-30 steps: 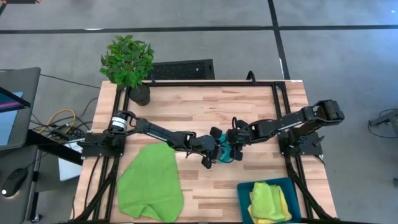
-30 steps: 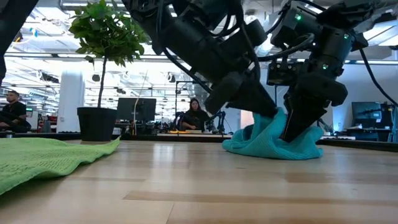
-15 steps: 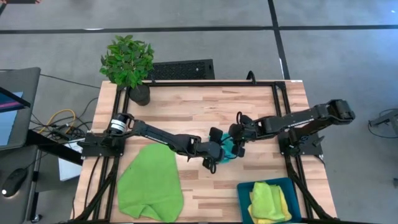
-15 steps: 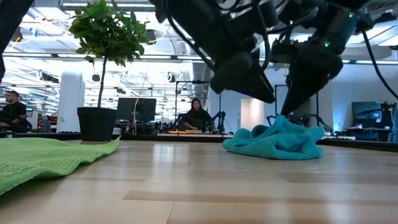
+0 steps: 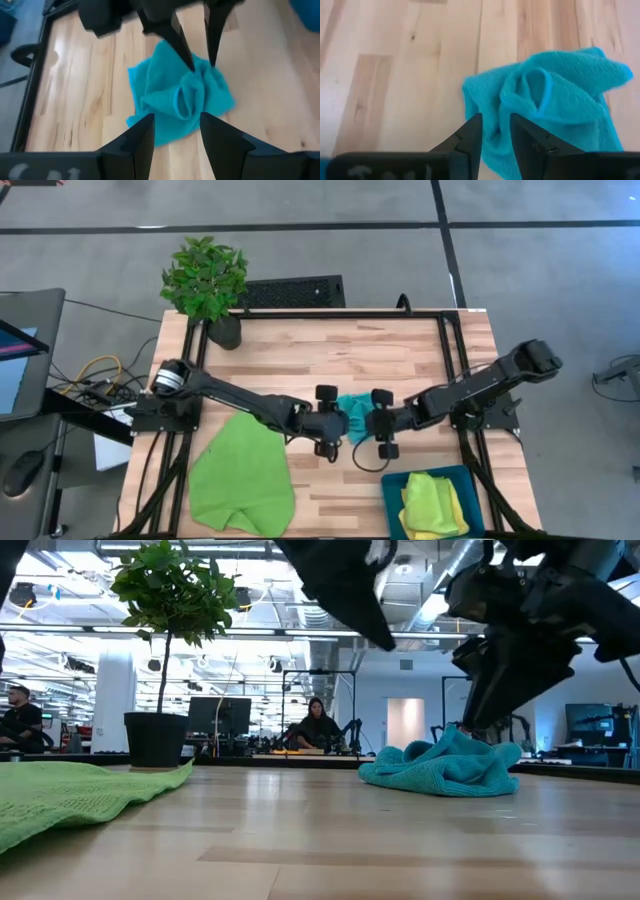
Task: Fold microfiber towels
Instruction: Fold the blue towel
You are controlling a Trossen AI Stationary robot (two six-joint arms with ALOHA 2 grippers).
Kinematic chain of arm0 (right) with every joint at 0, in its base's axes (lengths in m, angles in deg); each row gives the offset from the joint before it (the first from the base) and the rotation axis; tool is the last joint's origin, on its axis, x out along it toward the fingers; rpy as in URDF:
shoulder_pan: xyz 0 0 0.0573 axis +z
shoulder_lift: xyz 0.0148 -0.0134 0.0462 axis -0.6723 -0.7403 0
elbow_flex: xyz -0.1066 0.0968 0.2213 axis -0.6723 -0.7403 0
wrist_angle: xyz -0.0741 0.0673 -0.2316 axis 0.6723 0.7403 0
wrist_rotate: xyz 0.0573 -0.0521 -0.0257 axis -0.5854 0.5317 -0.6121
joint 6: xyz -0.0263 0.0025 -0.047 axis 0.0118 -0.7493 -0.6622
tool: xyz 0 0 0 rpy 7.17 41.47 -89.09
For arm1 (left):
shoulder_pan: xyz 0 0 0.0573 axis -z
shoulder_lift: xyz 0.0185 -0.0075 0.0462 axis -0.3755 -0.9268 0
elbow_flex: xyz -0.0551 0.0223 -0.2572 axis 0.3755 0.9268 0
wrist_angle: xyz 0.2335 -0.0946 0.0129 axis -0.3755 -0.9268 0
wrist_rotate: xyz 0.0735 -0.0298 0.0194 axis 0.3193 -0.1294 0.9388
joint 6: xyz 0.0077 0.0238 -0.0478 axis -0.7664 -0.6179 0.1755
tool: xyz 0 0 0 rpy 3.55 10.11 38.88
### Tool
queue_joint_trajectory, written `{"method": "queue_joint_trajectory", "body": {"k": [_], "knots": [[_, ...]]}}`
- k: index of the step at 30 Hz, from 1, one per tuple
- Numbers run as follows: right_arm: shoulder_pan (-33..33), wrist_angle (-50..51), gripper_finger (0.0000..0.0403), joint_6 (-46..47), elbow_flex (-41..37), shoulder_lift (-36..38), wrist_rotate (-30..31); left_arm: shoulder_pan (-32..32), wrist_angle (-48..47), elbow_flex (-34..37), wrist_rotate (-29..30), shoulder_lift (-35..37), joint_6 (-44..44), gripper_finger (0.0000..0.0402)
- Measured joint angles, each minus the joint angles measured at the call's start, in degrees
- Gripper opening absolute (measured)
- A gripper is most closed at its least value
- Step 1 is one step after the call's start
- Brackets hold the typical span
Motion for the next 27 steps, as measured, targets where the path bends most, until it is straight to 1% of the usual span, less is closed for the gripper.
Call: {"method": "queue_joint_trajectory", "body": {"k": [2, 7, 11, 15, 19, 22, 27], "knots": [[-0.38, -1.04, 0.0122, -0.02, 0.01, -1.28, 0.17, 0.96, -1.52, 0.02, 1.45, 0.50, 1.85, 0.0151], [-1.89, -0.55, 0.0122, -0.82, -0.02, -3.65, 1.83, 3.52, -1.88, 0.02, 4.64, 0.64, 4.02, 0.0151], [-1.37, -0.05, 0.0122, -1.61, 0.04, -3.20, 1.81, 4.67, -3.71, 0.04, 5.28, 0.64, 6.54, 0.0151], [-0.38, 1.08, 0.0122, -0.38, 0.07, -0.39, 2.56, 5.18, -6.02, 0.04, 6.99, 0.67, 8.51, 0.0151], [0.27, 3.05, 0.0122, 1.28, 0.07, 1.61, 6.18, 5.21, -7.84, 0.04, 6.99, 0.67, 10.68, 0.0151], [-0.47, 2.78, 0.0122, 1.40, 0.07, 1.37, 5.92, 5.21, -7.69, 0.04, 6.97, 0.67, 10.93, 0.0151], [-2.28, 2.29, 0.0122, 0.25, 0.05, -1.65, 4.85, 5.21, -7.39, 0.04, 6.79, 0.67, 11.10, 0.0151]]}}
